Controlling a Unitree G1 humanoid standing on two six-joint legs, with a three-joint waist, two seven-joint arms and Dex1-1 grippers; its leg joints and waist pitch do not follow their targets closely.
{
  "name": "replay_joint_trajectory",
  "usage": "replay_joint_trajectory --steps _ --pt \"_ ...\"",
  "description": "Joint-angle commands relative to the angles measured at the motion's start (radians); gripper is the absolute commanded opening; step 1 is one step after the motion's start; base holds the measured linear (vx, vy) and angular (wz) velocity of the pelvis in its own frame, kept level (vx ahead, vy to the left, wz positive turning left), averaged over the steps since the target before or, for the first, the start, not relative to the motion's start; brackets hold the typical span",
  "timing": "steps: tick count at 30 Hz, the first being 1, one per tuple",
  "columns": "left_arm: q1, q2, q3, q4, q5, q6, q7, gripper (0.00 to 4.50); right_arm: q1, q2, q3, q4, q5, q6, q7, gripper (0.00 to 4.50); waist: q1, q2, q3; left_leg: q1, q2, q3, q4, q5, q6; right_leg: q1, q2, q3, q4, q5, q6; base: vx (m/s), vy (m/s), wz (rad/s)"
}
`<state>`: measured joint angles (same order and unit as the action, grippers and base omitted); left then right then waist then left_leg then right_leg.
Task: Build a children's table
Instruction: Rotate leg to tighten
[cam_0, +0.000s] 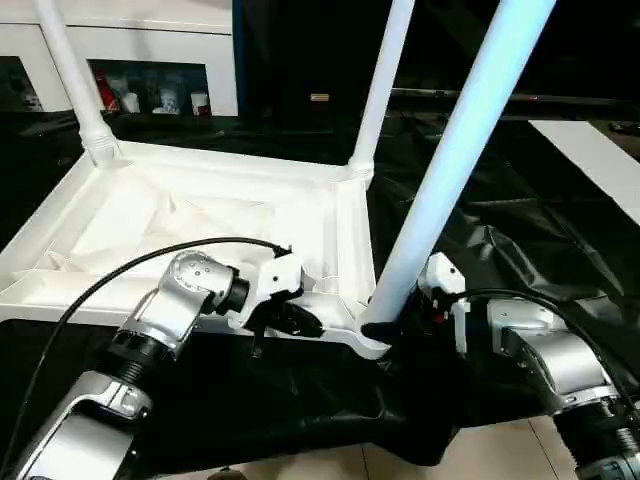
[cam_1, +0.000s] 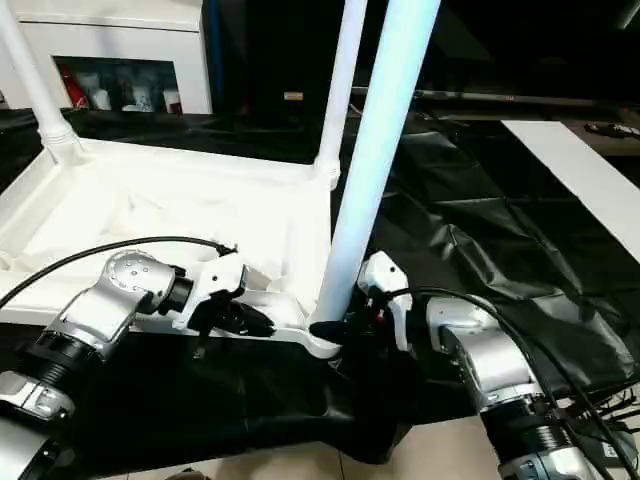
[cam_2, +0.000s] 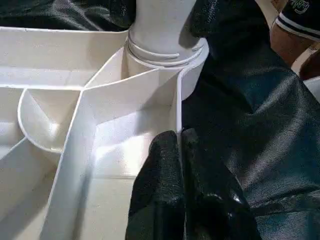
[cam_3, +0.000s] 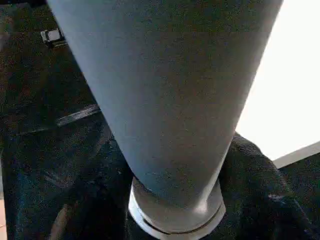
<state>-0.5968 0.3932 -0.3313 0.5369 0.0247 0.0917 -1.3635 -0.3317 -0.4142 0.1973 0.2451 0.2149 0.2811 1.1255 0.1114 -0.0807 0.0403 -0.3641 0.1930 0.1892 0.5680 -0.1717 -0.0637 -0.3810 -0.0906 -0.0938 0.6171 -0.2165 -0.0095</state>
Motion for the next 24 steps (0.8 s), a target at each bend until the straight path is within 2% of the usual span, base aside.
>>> replay_joint_trajectory --steps 1,3,5,6,7,8,9,10,11,12,13,14,16,18,22,23,24 --pt "0.003 -0.031 0.008 0.014 0.012 0.026 0.095 0.0 -0.021 0.043 0.02 0.06 -0.022 -0.002 -0.06 2.06 0.001 -0.001 -0.049 0.012 0.053 -0.018 -0.059 -0.148 0.043 0.04 -0.076 0.06 -0.065 -0.08 -0.217 0.0 0.0 0.0" --pt "-0.002 -0.044 0.011 0.021 0.02 0.035 0.131 0.0 -0.036 0.066 0.003 0.098 -0.031 0.001 -0.116 2.02 -0.004 -0.001 -0.044 0.014 0.053 -0.02 -0.064 -0.206 0.009 0.038 -0.079 0.06 -0.077 -0.179 -0.201 0.0 0.0 0.0" --pt "-0.022 -0.085 0.025 0.041 0.04 0.074 0.235 0.0 -0.072 0.126 -0.038 0.189 -0.056 0.019 -0.275 1.99 -0.008 -0.001 -0.042 0.016 0.053 -0.023 -0.068 -0.255 -0.012 0.035 -0.082 0.06 -0.086 -0.268 -0.178 0.0 0.0 0.0" --pt "-0.029 -0.099 0.03 0.048 0.044 0.086 0.265 0.0 -0.083 0.145 -0.05 0.216 -0.061 0.024 -0.322 1.99 -0.016 -0.001 -0.039 0.016 0.052 -0.026 -0.072 -0.281 -0.031 0.032 -0.081 0.06 -0.089 -0.321 -0.167 0.0 0.0 0.0" --pt "-0.037 -0.113 0.035 0.057 0.049 0.094 0.296 0.0 -0.092 0.162 -0.06 0.238 -0.065 0.026 -0.362 1.98 -0.016 -0.001 -0.039 0.016 0.052 -0.026 -0.072 -0.281 -0.031 0.032 -0.081 0.06 -0.089 -0.321 -0.167 0.0 0.0 0.0" --pt "-0.06 -0.151 0.046 0.087 0.059 0.114 0.372 0.0 -0.117 0.207 -0.086 0.295 -0.069 0.028 -0.463 1.97 -0.021 -0.003 -0.041 0.017 0.052 -0.03 -0.071 -0.302 -0.048 0.03 -0.085 0.06 -0.094 -0.385 -0.143 0.0 0.0 0.0" --pt "-0.061 -0.153 0.046 0.089 0.06 0.115 0.377 0.0 -0.118 0.21 -0.088 0.298 -0.069 0.029 -0.469 1.97 -0.021 -0.005 -0.041 0.018 0.052 -0.031 -0.072 -0.306 -0.053 0.028 -0.084 0.059 -0.098 -0.393 -0.134 0.0 0.0 0.0" --pt "-0.08 -0.194 0.049 0.118 0.074 0.135 0.456 0.0 -0.148 0.263 -0.12 0.366 -0.072 0.026 -0.583 1.96 -0.023 -0.004 -0.041 0.017 0.052 -0.031 -0.072 -0.311 -0.053 0.026 -0.085 0.061 -0.098 -0.395 -0.134 0.0 0.0 0.0" --pt "-0.089 -0.219 0.047 0.131 0.08 0.148 0.494 0.0 -0.168 0.292 -0.139 0.407 -0.071 0.024 -0.646 1.96 -0.022 -0.002 -0.04 0.023 0.051 -0.03 -0.072 -0.327 -0.057 0.021 -0.084 0.061 -0.103 -0.408 -0.131 0.0 0.0 0.0" --pt "-0.096 -0.247 0.046 0.138 0.082 0.162 0.525 0.0 -0.19 0.322 -0.16 0.448 -0.067 0.02 -0.71 1.96 -0.023 -0.002 -0.041 0.024 0.05 -0.031 -0.071 -0.327 -0.057 0.022 -0.085 0.061 -0.104 -0.412 -0.13 0.0 0.0 0.0" --pt "-0.096 -0.247 0.046 0.138 0.082 0.162 0.525 0.0 -0.19 0.322 -0.16 0.448 -0.067 0.02 -0.71 1.96 -0.024 0.003 -0.041 0.022 0.05 -0.031 -0.072 -0.322 -0.058 0.021 -0.083 0.062 -0.104 -0.394 -0.13 0.0 0.0 0.0" --pt "-0.106 -0.303 0.04 0.147 0.085 0.181 0.566 0.0 -0.232 0.377 -0.195 0.515 -0.05 0.014 -0.805 1.95 -0.023 0.005 -0.042 0.023 0.051 -0.031 -0.072 -0.323 -0.06 0.021 -0.082 0.062 -0.103 -0.385 -0.13 0.0 0.0 0.0" --pt "-0.11 -0.328 0.033 0.151 0.089 0.185 0.574 0.0 -0.253 0.401 -0.202 0.543 -0.05 0.004 -0.829 1.95 -0.026 0.015 -0.043 0.022 0.05 -0.033 -0.074 -0.333 -0.065 0.023 -0.079 0.062 -0.1 -0.349 -0.137 0.0 0.0 0.0" --pt "-0.112 -0.378 0.011 0.161 0.094 0.185 0.573 0.0 -0.295 0.44 -0.185 0.596 -0.082 -0.033 -0.862 1.95 -0.028 0.015 -0.045 0.023 0.049 -0.031 -0.075 -0.336 -0.063 0.024 -0.076 0.06 -0.099 -0.321 -0.141 0.0 0.0 0.0" --pt "-0.12 -0.378 0.005 0.18 0.103 0.179 0.582 0.0 -0.322 0.451 -0.175 0.625 -0.106 -0.073 -0.854 1.95 -0.027 0.015 -0.047 0.018 0.047 -0.028 -0.075 -0.321 -0.046 0.027 -0.074 0.062 -0.097 -0.279 -0.142 0.0 0.0 0.0" --pt "-0.124 -0.369 0.008 0.188 0.105 0.175 0.587 0.0 -0.325 0.449 -0.183 0.623 -0.099 -0.076 -0.847 1.95 -0.027 0.017 -0.048 0.021 0.047 -0.028 -0.075 -0.325 -0.043 0.026 -0.074 0.062 -0.097 -0.281 -0.144 0.0 0.0 0.0" --pt "-0.128 -0.36 0.014 0.195 0.107 0.171 0.589 0.0 -0.33 0.446 -0.192 0.625 -0.092 -0.081 -0.838 2.3 -0.028 0.015 -0.048 0.02 0.047 -0.027 -0.074 -0.325 -0.04 0.026 -0.074 0.062 -0.098 -0.28 -0.145 0.0 0.0 0.0"
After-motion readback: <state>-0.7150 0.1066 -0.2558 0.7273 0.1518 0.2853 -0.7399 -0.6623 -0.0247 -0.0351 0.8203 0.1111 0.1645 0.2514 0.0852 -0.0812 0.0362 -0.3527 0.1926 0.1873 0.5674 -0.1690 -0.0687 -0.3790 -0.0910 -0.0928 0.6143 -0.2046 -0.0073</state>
